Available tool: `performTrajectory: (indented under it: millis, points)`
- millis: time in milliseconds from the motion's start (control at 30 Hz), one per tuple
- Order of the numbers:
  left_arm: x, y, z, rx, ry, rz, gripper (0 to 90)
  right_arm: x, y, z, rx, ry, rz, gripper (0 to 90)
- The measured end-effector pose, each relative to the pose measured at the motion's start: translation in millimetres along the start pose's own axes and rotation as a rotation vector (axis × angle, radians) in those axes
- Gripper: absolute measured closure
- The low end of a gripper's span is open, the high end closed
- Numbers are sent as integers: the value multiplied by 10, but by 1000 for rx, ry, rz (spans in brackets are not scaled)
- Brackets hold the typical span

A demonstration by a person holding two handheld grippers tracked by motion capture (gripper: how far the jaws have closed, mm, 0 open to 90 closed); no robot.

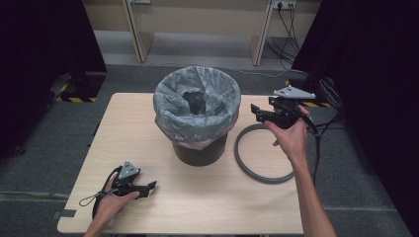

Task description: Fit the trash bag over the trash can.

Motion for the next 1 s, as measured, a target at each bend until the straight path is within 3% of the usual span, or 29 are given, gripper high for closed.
performTrajectory:
  millis: [133, 233, 533, 767, 833, 1000]
  points:
    - [-29, -14, 4, -7, 18, 7, 157, 74, -203, -40, -12, -6, -18, 315]
    - [-18, -20, 0, -16, 35, -13, 150, 111, -385, -91, -34, 5, -32, 314]
    - [-14, -20, -7, -19, 28, -16, 128, 208, -964, -209, -65, -30, -55, 264]
    - [-13, -19, -9, -21, 28, -19, 120, 217, -1405, -336, -123, -53, -66, 231]
    - [-12, -19, -9, -22, 28, -20, 117, 232, -1522, -379, -162, -56, -68, 233]
    - [-12, -19, -9, -22, 28, -20, 117, 360, -1757, -402, -220, -111, -70, 239]
Point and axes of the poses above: each handheld gripper's, and its own axes: z roughly backward along the jaws, y roughly out of its top, x roughly to its right, the point moved 5 cm from there along -z, roughly forward along the jaws, and after that the axes turned 8 degrees about -x, right-handed, at the moved point
